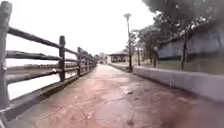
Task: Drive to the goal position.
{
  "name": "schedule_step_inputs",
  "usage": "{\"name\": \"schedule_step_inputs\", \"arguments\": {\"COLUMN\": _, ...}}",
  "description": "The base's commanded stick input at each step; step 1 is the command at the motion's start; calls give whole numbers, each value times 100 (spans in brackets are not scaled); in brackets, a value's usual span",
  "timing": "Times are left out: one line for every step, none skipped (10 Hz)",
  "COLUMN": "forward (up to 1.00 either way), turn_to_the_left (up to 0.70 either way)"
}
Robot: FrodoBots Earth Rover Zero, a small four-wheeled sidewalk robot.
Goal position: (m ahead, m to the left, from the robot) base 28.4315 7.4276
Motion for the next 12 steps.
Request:
{"name": "schedule_step_inputs", "arguments": {"forward": 100, "turn_to_the_left": 0}}
{"name": "schedule_step_inputs", "arguments": {"forward": 100, "turn_to_the_left": 0}}
{"name": "schedule_step_inputs", "arguments": {"forward": 100, "turn_to_the_left": 0}}
{"name": "schedule_step_inputs", "arguments": {"forward": 100, "turn_to_the_left": 0}}
{"name": "schedule_step_inputs", "arguments": {"forward": 100, "turn_to_the_left": 0}}
{"name": "schedule_step_inputs", "arguments": {"forward": 100, "turn_to_the_left": 0}}
{"name": "schedule_step_inputs", "arguments": {"forward": 100, "turn_to_the_left": 0}}
{"name": "schedule_step_inputs", "arguments": {"forward": 100, "turn_to_the_left": 0}}
{"name": "schedule_step_inputs", "arguments": {"forward": 100, "turn_to_the_left": 0}}
{"name": "schedule_step_inputs", "arguments": {"forward": 100, "turn_to_the_left": 0}}
{"name": "schedule_step_inputs", "arguments": {"forward": 100, "turn_to_the_left": 0}}
{"name": "schedule_step_inputs", "arguments": {"forward": 100, "turn_to_the_left": 0}}
